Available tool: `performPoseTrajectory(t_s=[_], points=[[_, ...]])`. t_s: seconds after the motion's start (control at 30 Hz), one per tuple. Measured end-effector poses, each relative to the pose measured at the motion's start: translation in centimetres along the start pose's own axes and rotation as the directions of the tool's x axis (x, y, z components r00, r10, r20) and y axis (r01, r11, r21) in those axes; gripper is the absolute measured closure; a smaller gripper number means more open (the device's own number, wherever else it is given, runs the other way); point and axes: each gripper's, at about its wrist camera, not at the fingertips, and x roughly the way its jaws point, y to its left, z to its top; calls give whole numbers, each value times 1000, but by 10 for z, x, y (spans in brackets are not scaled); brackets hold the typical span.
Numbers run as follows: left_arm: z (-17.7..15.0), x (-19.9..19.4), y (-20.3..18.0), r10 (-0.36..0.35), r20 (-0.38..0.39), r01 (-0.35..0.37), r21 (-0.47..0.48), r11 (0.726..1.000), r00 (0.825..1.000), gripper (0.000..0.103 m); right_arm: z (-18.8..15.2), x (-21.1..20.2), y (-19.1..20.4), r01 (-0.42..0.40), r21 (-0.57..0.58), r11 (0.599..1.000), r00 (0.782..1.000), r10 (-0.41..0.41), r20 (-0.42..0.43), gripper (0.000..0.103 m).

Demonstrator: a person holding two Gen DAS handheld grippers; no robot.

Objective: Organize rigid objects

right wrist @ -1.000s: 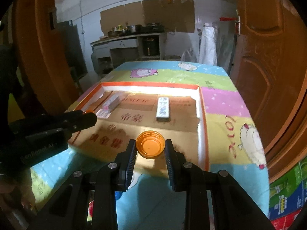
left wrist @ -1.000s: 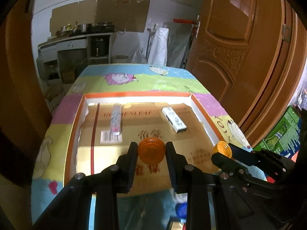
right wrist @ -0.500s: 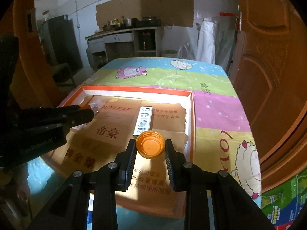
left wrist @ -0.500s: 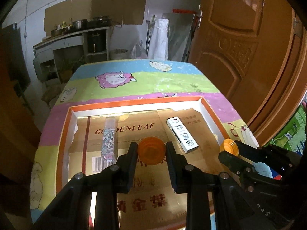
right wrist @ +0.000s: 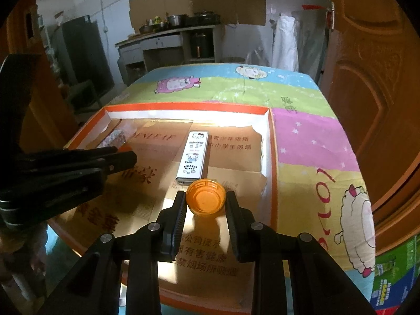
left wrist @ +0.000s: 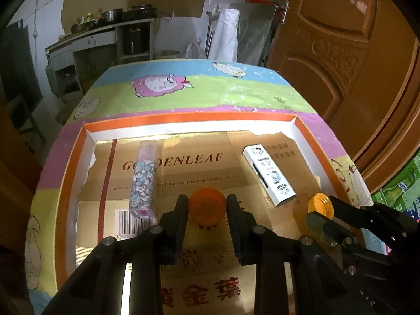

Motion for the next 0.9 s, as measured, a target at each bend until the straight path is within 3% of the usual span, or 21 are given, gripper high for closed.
performPoseTrajectory(t_s=[0.7, 0.9], points=[[-6, 6, 0, -8, 12, 8, 1, 1000, 1000, 72, -8, 19, 7, 31, -41, 999, 999, -33, -32, 72], [-6, 2, 2, -19, 27, 20, -10, 1000, 999, 72, -9, 16, 7, 18, -37, 999, 1000, -18, -20, 60]])
